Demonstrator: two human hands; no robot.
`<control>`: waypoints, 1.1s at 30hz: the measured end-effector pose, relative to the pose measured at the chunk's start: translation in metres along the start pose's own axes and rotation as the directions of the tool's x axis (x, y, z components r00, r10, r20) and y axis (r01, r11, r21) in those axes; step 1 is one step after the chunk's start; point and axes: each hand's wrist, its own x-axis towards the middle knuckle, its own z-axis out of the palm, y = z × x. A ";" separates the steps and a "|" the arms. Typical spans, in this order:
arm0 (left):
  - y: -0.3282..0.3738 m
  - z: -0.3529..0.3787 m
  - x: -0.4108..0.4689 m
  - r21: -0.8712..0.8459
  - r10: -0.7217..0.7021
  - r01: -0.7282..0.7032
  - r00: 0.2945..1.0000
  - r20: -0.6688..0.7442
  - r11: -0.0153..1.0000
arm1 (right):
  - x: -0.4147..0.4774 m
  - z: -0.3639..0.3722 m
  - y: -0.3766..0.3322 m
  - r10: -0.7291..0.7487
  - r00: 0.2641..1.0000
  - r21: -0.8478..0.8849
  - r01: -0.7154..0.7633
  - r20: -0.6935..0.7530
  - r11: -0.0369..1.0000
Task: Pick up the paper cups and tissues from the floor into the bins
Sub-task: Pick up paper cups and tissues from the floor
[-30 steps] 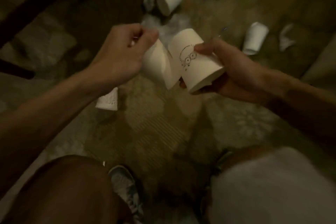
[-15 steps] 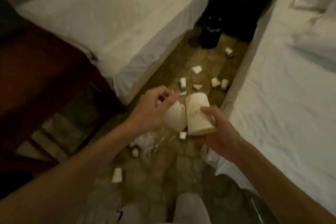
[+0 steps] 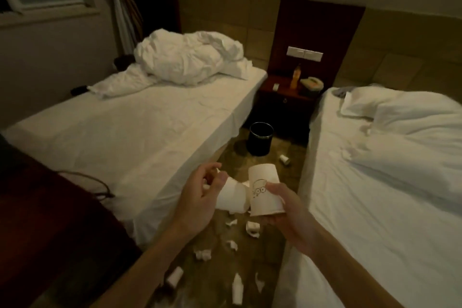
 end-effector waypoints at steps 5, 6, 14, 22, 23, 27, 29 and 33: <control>0.019 0.022 0.070 -0.026 0.054 -0.052 0.995 0.087 0.998 | 0.027 -0.016 -0.024 -0.085 0.991 0.104 0.095 -0.104 0.990; 0.022 0.030 0.083 -0.022 0.069 -0.067 0.990 0.120 0.998 | 0.032 -0.021 -0.030 -0.101 0.986 0.133 0.119 -0.130 0.984; 0.008 0.066 0.184 -0.073 -0.017 0.037 0.965 0.262 0.997 | 0.105 -0.050 -0.067 -0.110 0.959 0.230 0.172 -0.261 0.958; -0.047 0.117 0.321 0.029 -0.248 0.253 0.911 0.329 0.967 | 0.236 -0.116 -0.127 -0.101 0.968 0.140 0.135 -0.228 0.981; -0.050 0.131 0.343 0.054 -0.252 0.248 0.910 0.329 0.967 | 0.257 -0.130 -0.139 -0.101 0.968 0.141 0.136 -0.230 0.981; -0.045 0.196 0.428 0.116 -0.260 0.233 0.893 0.367 0.965 | 0.329 -0.193 -0.196 -0.083 0.971 0.118 0.112 -0.223 0.987; -0.040 0.219 0.468 0.159 -0.259 0.212 0.881 0.395 0.964 | 0.360 -0.222 -0.219 -0.083 0.969 0.090 0.107 -0.232 0.990; -0.045 0.248 0.529 0.154 -0.289 0.249 0.884 0.367 0.956 | 0.417 -0.256 -0.260 -0.077 0.988 -0.057 0.070 -0.133 0.996</control>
